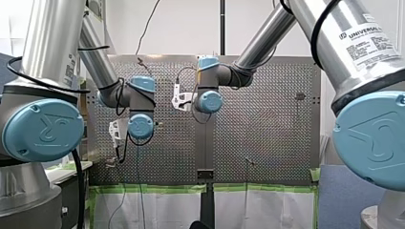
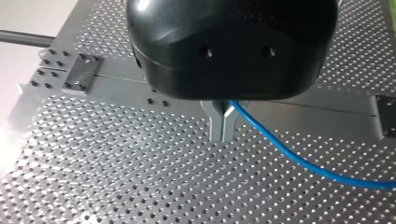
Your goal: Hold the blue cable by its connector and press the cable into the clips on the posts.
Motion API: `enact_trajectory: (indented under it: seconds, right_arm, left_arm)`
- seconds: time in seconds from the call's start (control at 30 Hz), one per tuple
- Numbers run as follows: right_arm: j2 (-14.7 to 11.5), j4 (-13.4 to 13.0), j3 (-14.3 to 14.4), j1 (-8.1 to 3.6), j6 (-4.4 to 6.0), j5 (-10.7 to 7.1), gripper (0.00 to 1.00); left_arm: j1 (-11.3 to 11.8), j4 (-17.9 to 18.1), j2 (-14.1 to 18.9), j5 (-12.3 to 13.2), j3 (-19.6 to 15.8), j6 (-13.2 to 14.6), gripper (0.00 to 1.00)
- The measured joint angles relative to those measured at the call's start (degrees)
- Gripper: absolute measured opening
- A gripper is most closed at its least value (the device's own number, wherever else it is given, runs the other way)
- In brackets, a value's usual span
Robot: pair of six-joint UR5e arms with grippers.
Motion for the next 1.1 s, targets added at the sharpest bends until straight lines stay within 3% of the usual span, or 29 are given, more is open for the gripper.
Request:
enact_trajectory:
  seconds: [0.2, 0.37, 0.93, 1.1]
  right_arm:
    - [-1.7, 3.2, 0.0, 0.03, 0.37, -2.81, 0.00]
    - [-1.9, 5.2, -0.1, -0.42, 0.64, -3.62, 0.00]
    - [-1.7, 6.1, -1.2, -2.26, 1.23, -6.17, 0.00]
    - [-1.7, 7.6, -3.3, -2.47, 1.34, -8.13, 0.00]
  left_arm:
    - [0.3, -3.0, 3.0, -1.3, 1.8, -0.5, 0.00]
    - [0.6, -5.5, 5.6, -1.8, 3.3, -1.2, 0.00]
    - [2.6, -13.7, 13.8, -2.8, 9.2, -1.8, 0.00]
    - [3.2, -16.4, 16.4, -1.9, 11.6, -1.4, 0.00]
